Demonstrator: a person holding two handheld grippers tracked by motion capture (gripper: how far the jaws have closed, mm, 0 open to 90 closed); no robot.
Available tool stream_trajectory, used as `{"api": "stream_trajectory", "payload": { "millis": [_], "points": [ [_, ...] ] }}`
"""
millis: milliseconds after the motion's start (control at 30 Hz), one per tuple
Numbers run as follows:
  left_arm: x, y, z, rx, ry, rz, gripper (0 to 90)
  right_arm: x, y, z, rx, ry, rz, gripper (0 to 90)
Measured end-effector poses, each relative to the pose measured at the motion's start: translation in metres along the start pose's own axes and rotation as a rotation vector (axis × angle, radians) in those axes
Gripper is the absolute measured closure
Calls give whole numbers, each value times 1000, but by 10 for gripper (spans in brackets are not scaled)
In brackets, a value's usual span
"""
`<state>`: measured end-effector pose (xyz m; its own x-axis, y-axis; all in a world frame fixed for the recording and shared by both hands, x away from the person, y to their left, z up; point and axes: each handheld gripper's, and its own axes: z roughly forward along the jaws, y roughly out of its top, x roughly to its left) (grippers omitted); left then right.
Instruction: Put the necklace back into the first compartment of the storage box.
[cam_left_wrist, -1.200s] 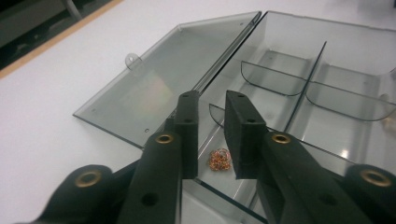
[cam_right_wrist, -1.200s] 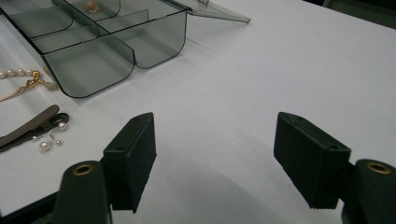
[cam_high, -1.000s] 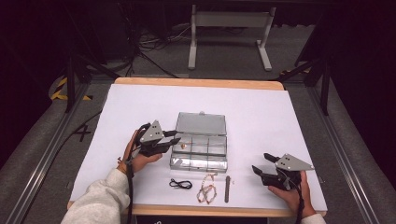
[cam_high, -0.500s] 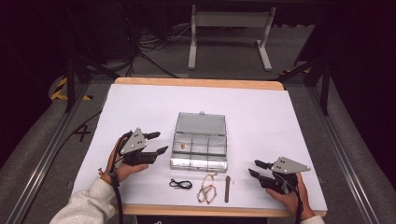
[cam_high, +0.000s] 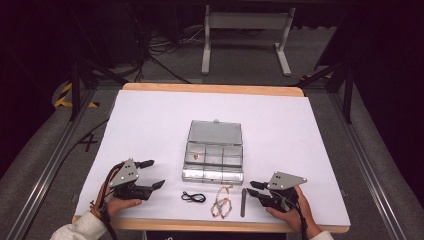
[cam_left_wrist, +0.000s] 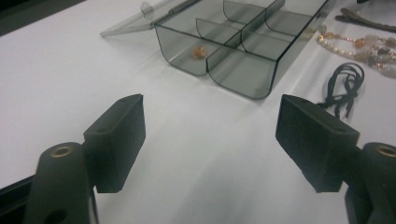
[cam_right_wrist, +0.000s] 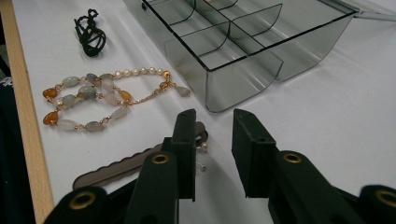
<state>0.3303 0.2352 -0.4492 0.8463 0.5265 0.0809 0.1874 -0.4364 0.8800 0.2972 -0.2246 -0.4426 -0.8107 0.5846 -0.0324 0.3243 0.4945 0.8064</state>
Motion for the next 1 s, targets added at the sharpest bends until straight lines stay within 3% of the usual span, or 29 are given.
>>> {"api": "stream_trajectory", "payload": {
  "millis": [100,233,433,567,1000],
  "points": [
    [0,-6,1,9,-9,-31,230,0,2,4,7,6,4,719],
    [-2,-6,5,40,-4,-7,222,0,2,9,17,12,-1,721],
    [-1,-6,5,34,-13,-26,216,1,3,14,35,13,-12,737],
    [-2,-6,6,46,-13,-4,211,1,2,14,42,10,-18,744],
    [-2,-5,7,52,-17,-1,208,2,2,14,37,9,-22,753]
  ]
}}
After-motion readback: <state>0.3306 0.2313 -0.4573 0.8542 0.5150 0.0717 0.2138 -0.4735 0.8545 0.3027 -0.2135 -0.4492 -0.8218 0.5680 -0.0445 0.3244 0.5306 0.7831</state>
